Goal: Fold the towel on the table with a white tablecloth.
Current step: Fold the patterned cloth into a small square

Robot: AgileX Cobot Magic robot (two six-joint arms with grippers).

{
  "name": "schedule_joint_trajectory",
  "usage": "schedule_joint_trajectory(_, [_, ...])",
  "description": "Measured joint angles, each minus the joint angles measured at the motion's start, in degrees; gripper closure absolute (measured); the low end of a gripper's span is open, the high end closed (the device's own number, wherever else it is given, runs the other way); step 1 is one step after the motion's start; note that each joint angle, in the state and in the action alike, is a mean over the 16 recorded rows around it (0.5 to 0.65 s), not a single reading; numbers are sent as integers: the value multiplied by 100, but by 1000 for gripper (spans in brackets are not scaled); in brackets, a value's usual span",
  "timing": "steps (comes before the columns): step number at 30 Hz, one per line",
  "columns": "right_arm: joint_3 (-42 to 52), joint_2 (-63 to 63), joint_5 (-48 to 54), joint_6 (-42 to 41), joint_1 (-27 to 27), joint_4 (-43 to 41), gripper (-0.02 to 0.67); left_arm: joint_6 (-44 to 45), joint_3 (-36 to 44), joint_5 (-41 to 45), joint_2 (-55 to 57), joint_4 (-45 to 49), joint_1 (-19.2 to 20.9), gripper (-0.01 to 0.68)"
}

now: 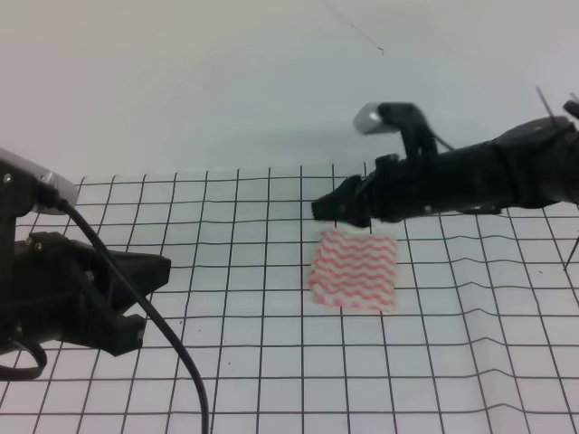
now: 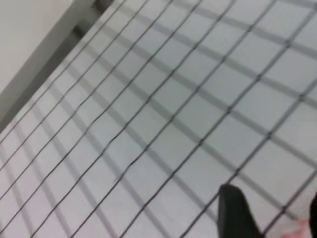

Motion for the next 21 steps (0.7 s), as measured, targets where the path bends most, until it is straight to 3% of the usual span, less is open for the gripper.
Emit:
schedule_joint_trajectory(12, [0, 299, -421, 337, -51, -389, 613, 14, 0, 0, 0, 0, 0, 672])
schedule_joint_trajectory(21, [0, 564, -250, 582, -49, -855, 645, 16, 0, 0, 0, 0, 0, 672])
